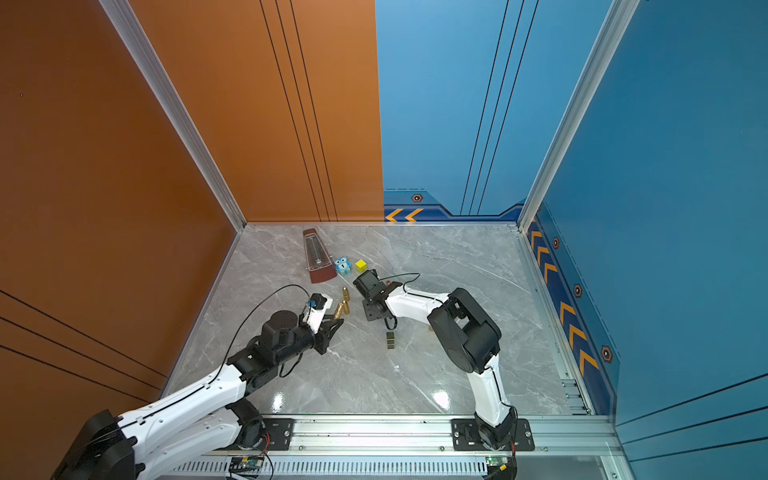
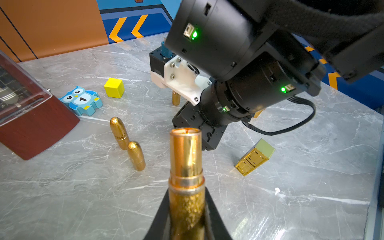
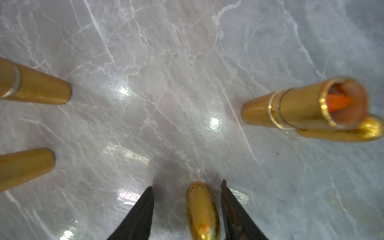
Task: Open the lipstick cap
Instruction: Place the cover at the center of the board, then place the lipstick at the center of the board.
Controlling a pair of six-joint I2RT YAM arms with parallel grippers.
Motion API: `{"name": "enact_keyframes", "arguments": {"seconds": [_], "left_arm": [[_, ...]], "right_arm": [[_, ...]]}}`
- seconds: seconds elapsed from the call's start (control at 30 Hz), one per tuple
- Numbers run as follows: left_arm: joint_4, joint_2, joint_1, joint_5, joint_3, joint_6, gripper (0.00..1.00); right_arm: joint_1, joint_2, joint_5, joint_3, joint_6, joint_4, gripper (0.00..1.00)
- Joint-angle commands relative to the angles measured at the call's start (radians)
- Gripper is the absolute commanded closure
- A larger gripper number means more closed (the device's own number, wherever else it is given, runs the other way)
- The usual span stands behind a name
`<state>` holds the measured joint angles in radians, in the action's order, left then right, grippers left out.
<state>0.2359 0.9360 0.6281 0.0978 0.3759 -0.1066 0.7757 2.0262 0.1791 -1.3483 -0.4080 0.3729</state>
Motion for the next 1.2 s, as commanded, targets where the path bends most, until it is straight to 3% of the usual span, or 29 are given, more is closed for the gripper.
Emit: {"name": "enact_keyframes", "arguments": {"seconds": [0.0, 0.33, 0.43, 0.6, 0.8, 1.17], "left_arm": [[0.016, 0.005, -0.008, 0.016, 0.003, -0.005, 1.00], [0.014, 0.022, -0.010, 0.062, 0.021, 0.028, 1.00], [0.016, 0.029, -0.010, 0.090, 0.033, 0.036, 1.00], [0.015, 0.047, -0.007, 0.149, 0.058, 0.062, 1.00], [0.015, 0.065, 0.004, 0.182, 0.085, 0.075, 1.00], [0.015, 0.080, 0.027, 0.210, 0.104, 0.082, 1.00]], "right_arm": [[-0.005, -0.033, -0.003, 0.024, 0.000, 0.017, 0.42], [-0.034, -0.313, -0.092, 0.080, -0.043, 0.140, 0.31], [-0.067, -0.418, -0.215, 0.134, -0.071, 0.147, 0.31], [-0.107, -0.550, -0.523, 0.169, -0.084, 0.157, 0.31], [-0.087, -0.569, -0.731, 0.191, -0.206, 0.086, 0.29], [-0.038, -0.529, -0.760, 0.217, -0.319, -0.099, 0.43]]}}
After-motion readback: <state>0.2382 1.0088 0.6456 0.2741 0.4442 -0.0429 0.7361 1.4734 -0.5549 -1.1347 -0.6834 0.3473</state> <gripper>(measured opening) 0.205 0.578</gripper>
